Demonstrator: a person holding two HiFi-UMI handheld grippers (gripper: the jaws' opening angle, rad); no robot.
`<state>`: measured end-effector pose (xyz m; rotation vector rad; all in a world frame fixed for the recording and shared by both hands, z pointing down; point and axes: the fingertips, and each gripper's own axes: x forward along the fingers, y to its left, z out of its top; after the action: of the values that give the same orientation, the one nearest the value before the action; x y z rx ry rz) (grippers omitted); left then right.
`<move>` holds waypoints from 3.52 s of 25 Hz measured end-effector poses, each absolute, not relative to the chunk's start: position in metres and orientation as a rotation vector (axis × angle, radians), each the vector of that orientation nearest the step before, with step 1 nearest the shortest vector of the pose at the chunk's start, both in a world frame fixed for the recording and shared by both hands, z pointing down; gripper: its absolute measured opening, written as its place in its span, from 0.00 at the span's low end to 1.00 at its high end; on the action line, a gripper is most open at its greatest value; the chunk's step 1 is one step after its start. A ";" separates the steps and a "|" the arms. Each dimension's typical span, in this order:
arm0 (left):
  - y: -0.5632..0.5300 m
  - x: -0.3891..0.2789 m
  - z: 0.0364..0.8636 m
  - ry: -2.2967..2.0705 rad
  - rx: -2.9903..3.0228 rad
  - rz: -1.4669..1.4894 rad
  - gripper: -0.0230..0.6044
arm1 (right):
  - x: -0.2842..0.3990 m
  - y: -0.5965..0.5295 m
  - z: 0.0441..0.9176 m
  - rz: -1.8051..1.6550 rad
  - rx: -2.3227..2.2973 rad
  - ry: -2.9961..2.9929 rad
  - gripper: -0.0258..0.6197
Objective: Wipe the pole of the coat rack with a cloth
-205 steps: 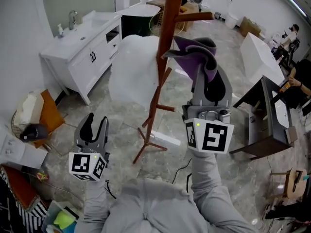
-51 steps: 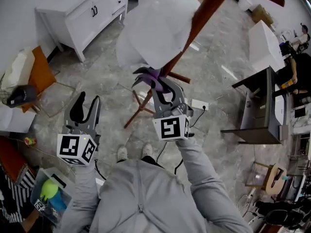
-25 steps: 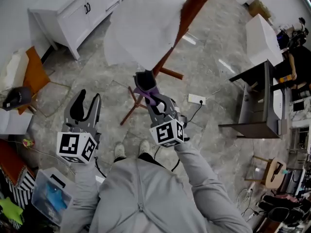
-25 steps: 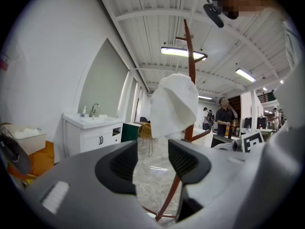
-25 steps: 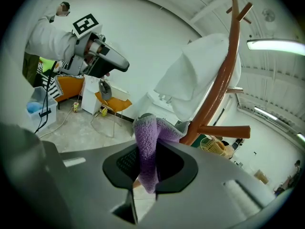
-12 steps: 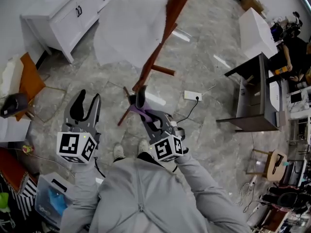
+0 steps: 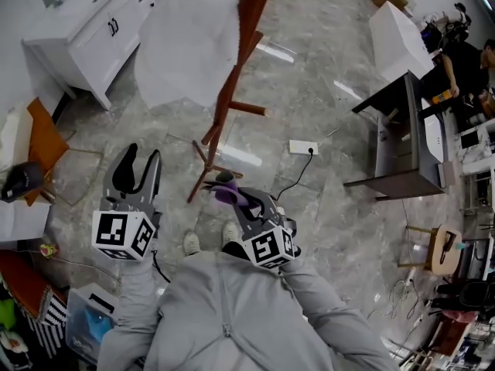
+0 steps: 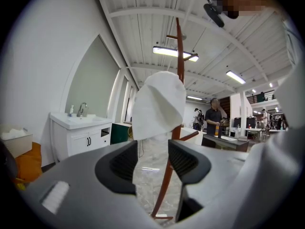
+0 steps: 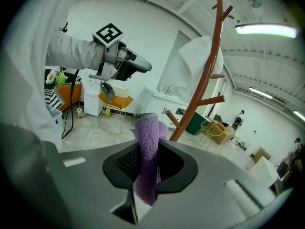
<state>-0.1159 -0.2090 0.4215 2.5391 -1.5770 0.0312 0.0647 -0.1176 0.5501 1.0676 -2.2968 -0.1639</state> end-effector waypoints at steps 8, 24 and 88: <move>-0.213 -0.101 0.415 -1.532 2.583 0.017 0.38 | 0.091 -0.118 0.526 -0.150 1.226 -2.279 0.12; -0.219 -0.107 0.392 -1.545 2.633 0.000 0.38 | 0.159 -0.161 0.425 -0.305 1.660 -2.202 0.12; -0.235 -0.101 0.379 -1.562 2.669 -0.011 0.38 | 0.219 -0.204 0.360 -0.241 2.154 -2.200 0.12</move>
<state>-0.1011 -0.2352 0.3785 2.6688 -1.5618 -0.0112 0.2189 -0.2036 0.3603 2.1537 -2.2000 -0.2412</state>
